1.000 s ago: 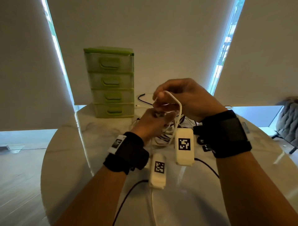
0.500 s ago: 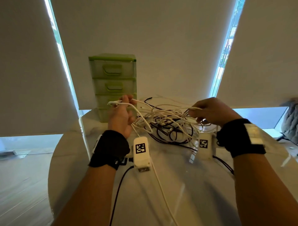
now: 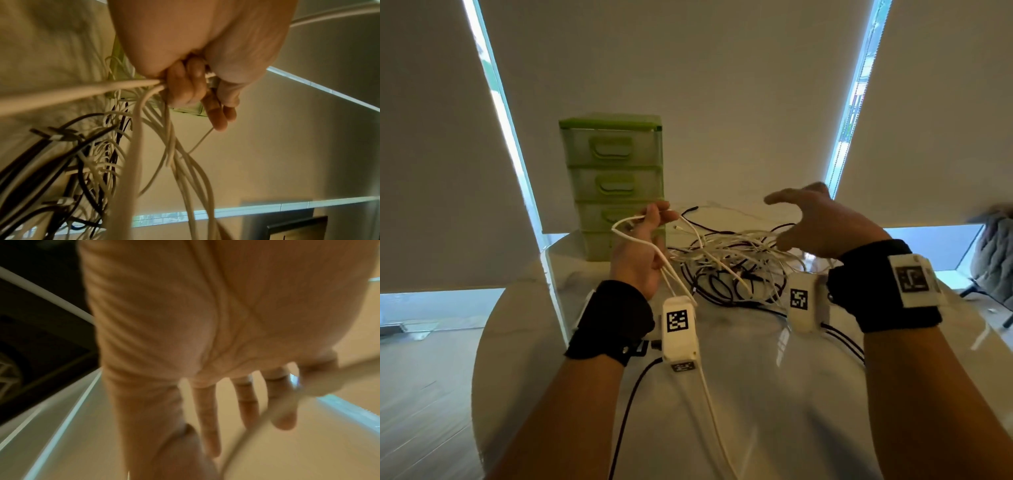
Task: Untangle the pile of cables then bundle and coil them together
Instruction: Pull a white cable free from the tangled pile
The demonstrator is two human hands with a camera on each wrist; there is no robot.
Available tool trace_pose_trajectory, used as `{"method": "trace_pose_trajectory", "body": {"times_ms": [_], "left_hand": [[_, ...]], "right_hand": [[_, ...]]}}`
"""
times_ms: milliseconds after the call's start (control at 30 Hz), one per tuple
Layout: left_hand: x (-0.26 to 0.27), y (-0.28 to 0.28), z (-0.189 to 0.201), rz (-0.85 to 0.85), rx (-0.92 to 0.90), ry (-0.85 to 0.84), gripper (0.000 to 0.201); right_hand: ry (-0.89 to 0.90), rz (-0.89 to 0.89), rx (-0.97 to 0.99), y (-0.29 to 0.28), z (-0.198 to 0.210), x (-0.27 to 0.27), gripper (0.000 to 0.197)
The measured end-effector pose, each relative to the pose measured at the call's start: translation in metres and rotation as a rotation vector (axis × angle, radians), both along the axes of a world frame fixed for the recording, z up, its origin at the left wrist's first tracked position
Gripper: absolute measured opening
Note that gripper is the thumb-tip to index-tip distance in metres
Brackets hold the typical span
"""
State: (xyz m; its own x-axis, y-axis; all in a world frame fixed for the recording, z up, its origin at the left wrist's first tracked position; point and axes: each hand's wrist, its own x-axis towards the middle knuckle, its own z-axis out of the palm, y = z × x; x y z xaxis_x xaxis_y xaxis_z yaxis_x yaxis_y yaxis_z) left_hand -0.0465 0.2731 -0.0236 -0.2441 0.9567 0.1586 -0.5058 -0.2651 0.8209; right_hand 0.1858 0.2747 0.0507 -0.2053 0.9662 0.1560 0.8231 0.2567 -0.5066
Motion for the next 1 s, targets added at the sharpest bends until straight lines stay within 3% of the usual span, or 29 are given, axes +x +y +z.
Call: {"method": "trace_pose_trajectory", "body": {"times_ms": [100, 200, 300, 367, 500, 700, 833, 1000], "left_hand": [[0.007, -0.001, -0.001, -0.058, 0.062, 0.022, 0.035], [0.015, -0.004, 0.001, -0.08, 0.113, 0.042, 0.03], [0.011, -0.006, 0.003, -0.075, 0.142, -0.02, 0.026], [0.004, -0.003, 0.002, -0.031, 0.111, -0.067, 0.026], [0.008, -0.002, 0.001, 0.05, 0.032, -0.003, 0.025], [0.003, -0.006, 0.01, 0.146, -0.05, 0.104, 0.013], [0.009, -0.004, 0.004, 0.19, -0.051, 0.171, 0.015], [0.017, -0.012, 0.005, 0.023, -0.042, 0.328, 0.042]], "right_hand": [[0.007, 0.214, -0.032, -0.023, 0.012, -0.029, 0.062], [-0.058, 0.162, -0.075, -0.025, -0.006, -0.063, 0.066], [-0.104, 0.115, -0.09, -0.013, -0.026, -0.067, 0.032], [0.015, 0.144, -0.117, -0.006, -0.024, -0.05, 0.023], [0.343, 0.117, -0.036, 0.005, -0.018, -0.021, 0.025], [0.633, 0.107, -0.111, 0.008, -0.016, -0.003, 0.034], [0.604, 0.159, -0.154, 0.003, -0.01, -0.001, 0.034], [0.564, 0.168, -0.17, 0.001, -0.009, -0.001, 0.034]]}}
